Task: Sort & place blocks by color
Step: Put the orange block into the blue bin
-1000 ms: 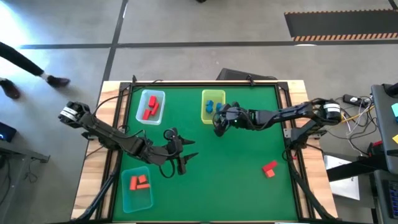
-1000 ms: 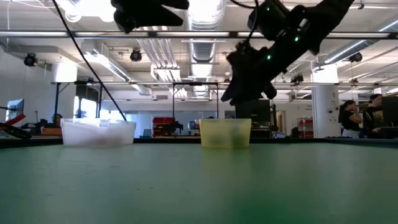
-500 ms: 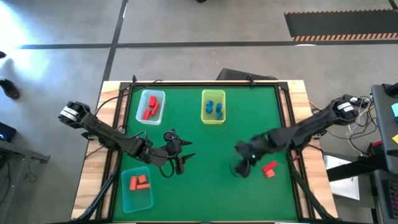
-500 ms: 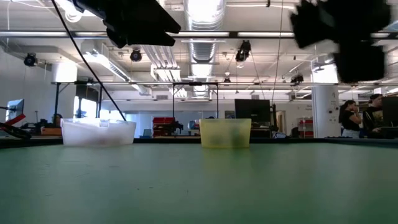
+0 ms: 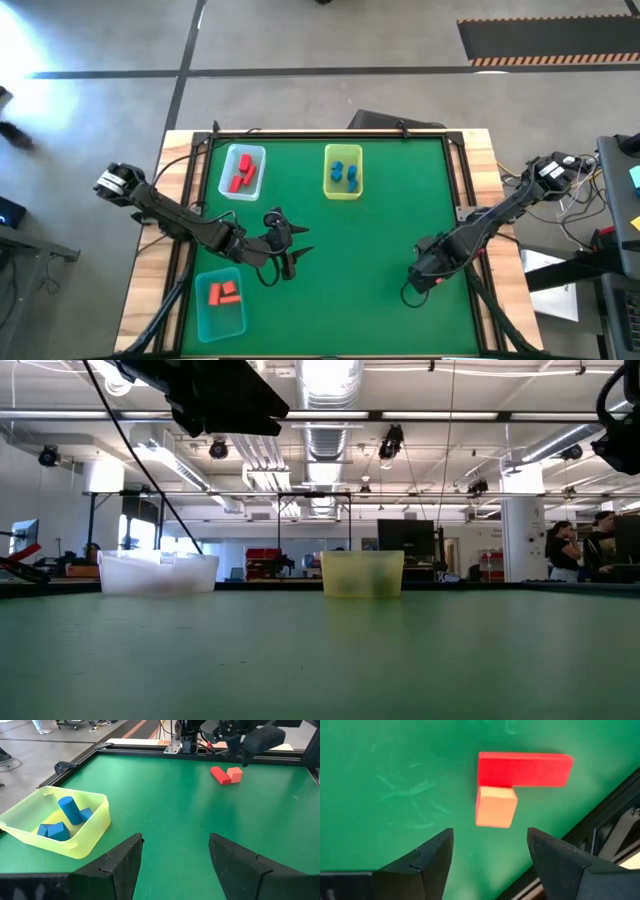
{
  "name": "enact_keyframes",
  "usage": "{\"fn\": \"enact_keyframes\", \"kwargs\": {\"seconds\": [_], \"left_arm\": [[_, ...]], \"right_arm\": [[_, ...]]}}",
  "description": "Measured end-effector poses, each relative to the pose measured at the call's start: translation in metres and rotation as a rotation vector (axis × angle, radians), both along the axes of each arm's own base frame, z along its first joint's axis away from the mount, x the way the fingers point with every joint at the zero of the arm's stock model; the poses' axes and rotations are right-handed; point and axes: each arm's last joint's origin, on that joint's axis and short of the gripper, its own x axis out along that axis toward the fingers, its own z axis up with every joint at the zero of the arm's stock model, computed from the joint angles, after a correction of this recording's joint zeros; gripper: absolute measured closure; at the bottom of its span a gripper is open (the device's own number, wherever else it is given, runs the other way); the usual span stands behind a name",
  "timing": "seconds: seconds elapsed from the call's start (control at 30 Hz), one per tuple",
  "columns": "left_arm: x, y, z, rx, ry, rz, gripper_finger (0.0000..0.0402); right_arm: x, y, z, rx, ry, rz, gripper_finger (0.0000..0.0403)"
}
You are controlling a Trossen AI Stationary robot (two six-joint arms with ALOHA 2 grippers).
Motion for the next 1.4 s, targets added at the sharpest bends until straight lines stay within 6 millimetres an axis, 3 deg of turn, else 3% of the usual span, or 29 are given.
{"fn": "enact_keyframes", "kwargs": {"seconds": [0.2, 0.47, 0.63, 0.87, 1.13, 1.27, 1.4], "left_arm": [[-0.001, 0.0, -0.002, 0.002, 0.005, 0.0, 0.0189], [-0.001, 0.0, -0.002, 0.003, 0.006, 0.0, 0.0189], [-0.001, 0.0, -0.002, 0.003, 0.007, 0.0, 0.0189], [-0.001, 0.0, -0.002, -0.003, 0.004, 0.001, 0.0189], [-0.001, 0.0, -0.002, -0.007, 0.002, 0.002, 0.0189], [0.0, 0.0, -0.001, -0.01, -0.006, 0.001, 0.0189], [0.0, 0.0, -0.001, -0.011, -0.007, 0.0, 0.0189]], "right_arm": [[0.004, 0.003, -0.011, -0.047, 0.019, 0.026, 0.0149], [0.013, 0.011, -0.035, -0.046, 0.109, 0.075, 0.0165], [0.017, 0.014, -0.048, -0.036, 0.148, 0.118, 0.0193], [0.017, 0.014, -0.05, -0.032, 0.152, 0.141, 0.028], [0.017, 0.013, -0.047, -0.021, 0.137, 0.161, 0.0281], [0.024, 0.018, -0.032, 0.027, 0.01, 0.199, 0.0281], [0.044, 0.024, -0.015, 0.016, -0.349, 0.253, 0.0281]]}}
